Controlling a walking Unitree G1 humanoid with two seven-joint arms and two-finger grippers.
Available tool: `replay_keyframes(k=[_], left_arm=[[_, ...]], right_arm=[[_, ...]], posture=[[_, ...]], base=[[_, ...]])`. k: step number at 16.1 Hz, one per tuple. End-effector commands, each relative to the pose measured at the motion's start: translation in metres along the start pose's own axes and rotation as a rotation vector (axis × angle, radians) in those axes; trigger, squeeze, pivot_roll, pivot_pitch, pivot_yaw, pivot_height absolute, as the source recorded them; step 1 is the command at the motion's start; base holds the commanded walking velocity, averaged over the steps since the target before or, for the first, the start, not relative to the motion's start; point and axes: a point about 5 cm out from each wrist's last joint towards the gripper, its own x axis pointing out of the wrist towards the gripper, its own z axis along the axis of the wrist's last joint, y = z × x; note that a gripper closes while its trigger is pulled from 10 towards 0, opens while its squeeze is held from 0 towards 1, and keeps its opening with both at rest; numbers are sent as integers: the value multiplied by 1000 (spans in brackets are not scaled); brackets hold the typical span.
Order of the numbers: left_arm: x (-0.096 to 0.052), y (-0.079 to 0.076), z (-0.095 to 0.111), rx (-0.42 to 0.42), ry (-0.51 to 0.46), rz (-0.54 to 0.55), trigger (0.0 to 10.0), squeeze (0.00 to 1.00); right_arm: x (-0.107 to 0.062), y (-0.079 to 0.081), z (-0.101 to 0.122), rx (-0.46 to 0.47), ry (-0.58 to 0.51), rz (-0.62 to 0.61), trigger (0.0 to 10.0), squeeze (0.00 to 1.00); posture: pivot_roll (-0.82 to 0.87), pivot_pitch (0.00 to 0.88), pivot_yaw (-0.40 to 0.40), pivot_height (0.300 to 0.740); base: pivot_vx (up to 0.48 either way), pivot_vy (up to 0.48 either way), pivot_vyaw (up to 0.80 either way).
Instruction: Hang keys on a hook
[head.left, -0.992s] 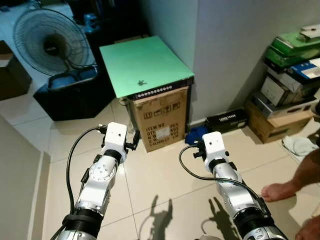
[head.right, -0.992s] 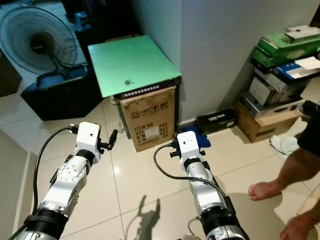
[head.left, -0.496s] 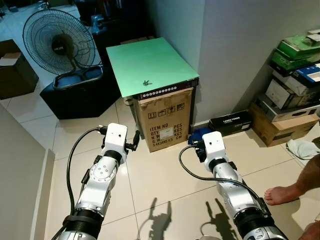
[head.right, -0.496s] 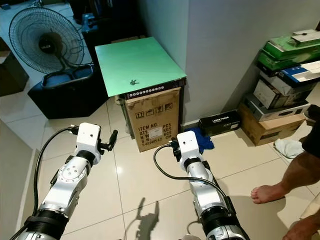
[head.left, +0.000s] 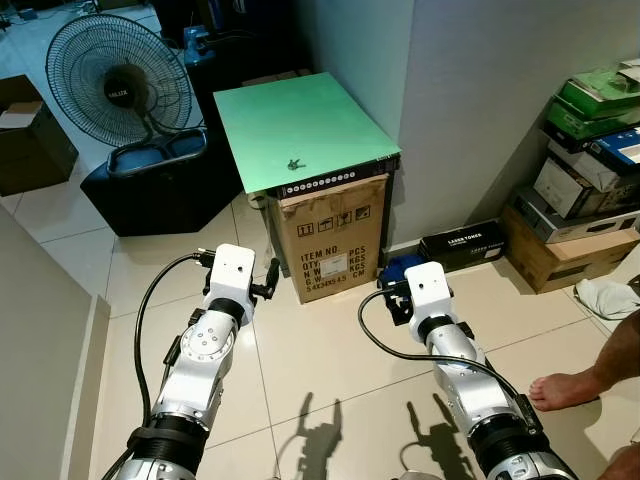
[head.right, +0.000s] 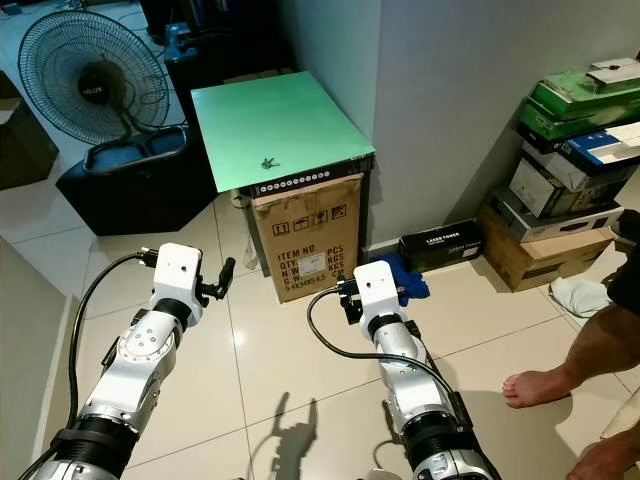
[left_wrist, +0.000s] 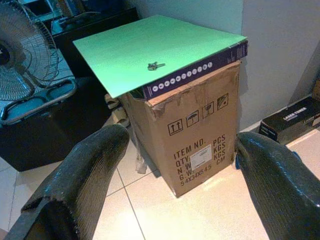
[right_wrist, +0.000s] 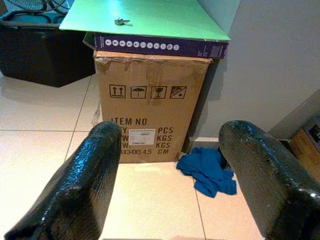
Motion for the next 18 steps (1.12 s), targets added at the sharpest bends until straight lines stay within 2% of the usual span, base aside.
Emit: replay_keyframes(k=[1,7,8,9,10,13,14,18], left_arm=[[0,3,-1,13,10,10,10000,0],[-1,3,-2,14,9,4,10000,0],[-2,7,-4,-75,14,48,10000,0],[-3,10,-5,-156,15,87,10000,0],[-4,12,-5,-199,14,117,10000,0],[-6,9,-6,-133,17,120,10000,0],[-6,8,-4,-149,-2,101,10000,0],[-6,10,-3,-111,-4,121,10000,0]], right_arm=[[2,4,2,-11,-8,19,10000,1000],[1,0,-1,-22,6,-15,10000,1000],[2,-3,5,26,-15,-44,10000,0],[3,-6,7,66,-23,-64,10000,0],[4,-9,8,91,-20,-83,10000,0],[5,-10,8,84,-17,-87,10000,0],[5,-9,8,83,-12,-82,10000,0],[6,-5,8,64,-12,-69,10000,0]], posture=[[-160,0,88,740],[-161,0,87,740],[-160,0,83,740],[-162,0,75,740],[-161,0,73,740],[-156,0,64,740],[-153,0,62,740],[-152,0,67,740]], base=[[0,0,0],[0,0,0],[0,0,0],[0,0,0],[0,0,0],[0,0,0],[439,0,0],[467,0,0]])
